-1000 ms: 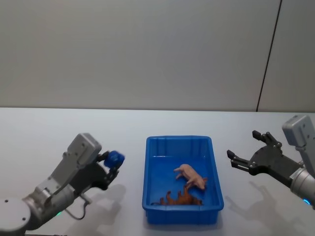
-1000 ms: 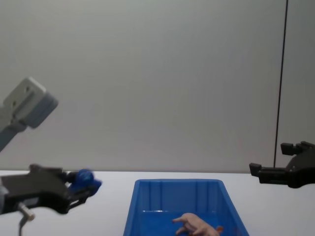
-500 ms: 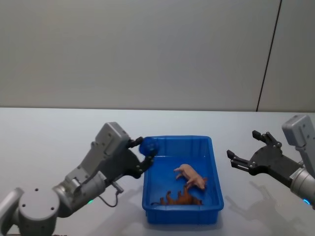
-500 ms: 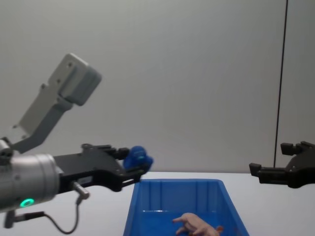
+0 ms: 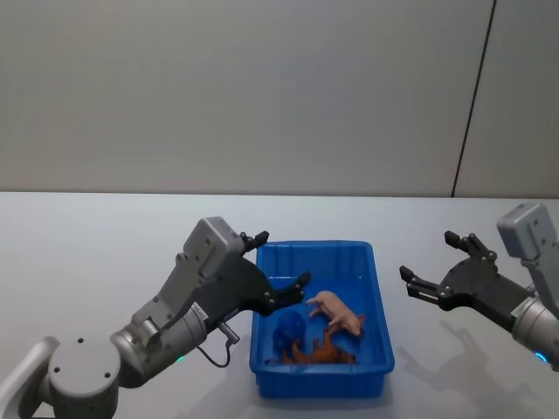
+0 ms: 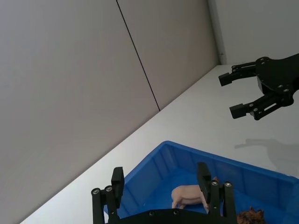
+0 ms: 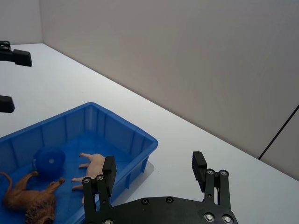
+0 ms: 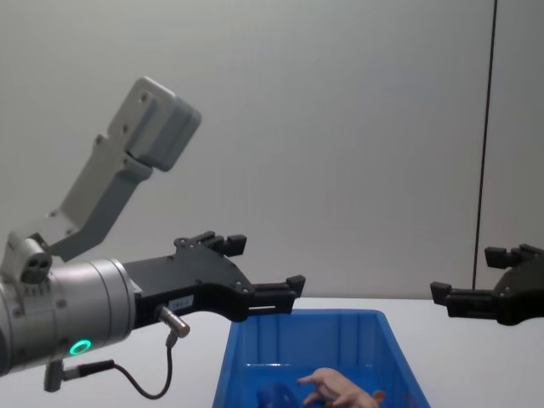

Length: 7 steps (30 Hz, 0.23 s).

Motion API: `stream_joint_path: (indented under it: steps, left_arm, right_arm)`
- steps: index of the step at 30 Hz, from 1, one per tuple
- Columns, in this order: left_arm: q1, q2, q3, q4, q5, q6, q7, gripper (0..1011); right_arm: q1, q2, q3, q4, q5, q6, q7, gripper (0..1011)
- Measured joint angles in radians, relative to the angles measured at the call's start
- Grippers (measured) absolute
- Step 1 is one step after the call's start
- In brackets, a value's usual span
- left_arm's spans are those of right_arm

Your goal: Pick up the two dolls from the table and place them into the box.

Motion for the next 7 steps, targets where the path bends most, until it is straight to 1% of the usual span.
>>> stream_joint_path:
  steps: [3,7]
  left_arm:
    - [0.018,0.013,-0.002,-0.023,-0.011,-0.011,0.011,1002]
    - [0.042,0.034,-0.007,-0.056,-0.025,-0.026,0.029,1002]
  right_arm:
    - [0.0,0.0,0.0,0.0,0.0,0.0,0.0,1001]
    - [0.0,0.0,0.0,0.0,0.0,0.0,0.0,1001]
